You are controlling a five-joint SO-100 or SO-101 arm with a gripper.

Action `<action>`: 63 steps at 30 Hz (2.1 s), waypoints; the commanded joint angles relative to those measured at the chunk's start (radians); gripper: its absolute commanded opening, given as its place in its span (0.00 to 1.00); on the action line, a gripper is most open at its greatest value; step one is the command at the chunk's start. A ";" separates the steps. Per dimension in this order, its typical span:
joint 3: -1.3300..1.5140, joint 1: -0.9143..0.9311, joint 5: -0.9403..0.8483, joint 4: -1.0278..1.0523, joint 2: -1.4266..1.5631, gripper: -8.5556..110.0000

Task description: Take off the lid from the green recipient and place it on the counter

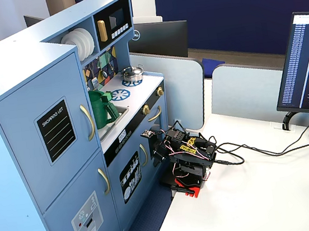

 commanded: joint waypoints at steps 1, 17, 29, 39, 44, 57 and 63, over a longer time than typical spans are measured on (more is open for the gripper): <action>-0.005 0.179 0.018 0.184 -0.002 0.07; -0.054 0.224 -0.052 -0.034 -0.003 0.07; -0.675 0.095 -0.126 -0.736 -0.229 0.22; -0.873 0.080 -0.132 -0.933 -0.436 0.42; -0.936 0.063 -0.146 -1.058 -0.545 0.41; -1.160 0.064 -0.132 -1.072 -0.792 0.40; -1.233 0.057 -0.126 -1.049 -0.871 0.39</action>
